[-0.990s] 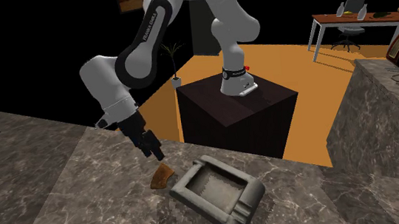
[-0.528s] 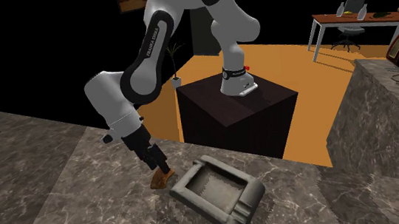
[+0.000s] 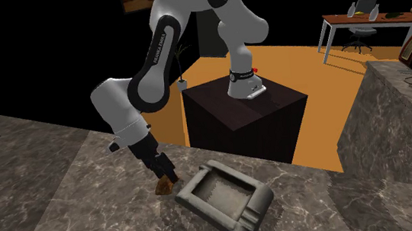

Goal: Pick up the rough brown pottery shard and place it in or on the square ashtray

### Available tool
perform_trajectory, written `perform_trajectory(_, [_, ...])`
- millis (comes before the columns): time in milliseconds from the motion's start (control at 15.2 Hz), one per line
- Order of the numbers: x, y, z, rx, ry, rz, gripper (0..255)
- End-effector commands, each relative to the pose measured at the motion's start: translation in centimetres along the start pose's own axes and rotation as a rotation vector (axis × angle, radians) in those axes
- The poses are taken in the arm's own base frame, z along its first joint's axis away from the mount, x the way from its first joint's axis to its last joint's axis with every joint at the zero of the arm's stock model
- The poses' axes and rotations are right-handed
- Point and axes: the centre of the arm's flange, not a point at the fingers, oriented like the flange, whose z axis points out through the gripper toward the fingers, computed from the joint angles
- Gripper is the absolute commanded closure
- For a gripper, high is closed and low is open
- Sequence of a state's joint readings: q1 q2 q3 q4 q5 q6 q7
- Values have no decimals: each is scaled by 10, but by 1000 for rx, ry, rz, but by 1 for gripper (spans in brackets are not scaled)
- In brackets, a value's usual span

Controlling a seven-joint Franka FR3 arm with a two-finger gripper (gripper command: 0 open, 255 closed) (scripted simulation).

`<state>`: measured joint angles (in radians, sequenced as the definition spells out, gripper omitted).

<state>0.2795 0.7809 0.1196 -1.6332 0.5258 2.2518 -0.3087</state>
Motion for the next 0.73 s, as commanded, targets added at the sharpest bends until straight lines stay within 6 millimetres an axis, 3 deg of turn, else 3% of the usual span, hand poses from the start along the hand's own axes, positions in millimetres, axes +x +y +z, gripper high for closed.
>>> perform_trajectory(0, [0, 0, 0, 0, 0, 0, 0])
perform_trajectory(66, [0, 0, 0, 0, 0, 0, 255])
perform_trajectory(660, [0, 0, 0, 0, 0, 0, 255])
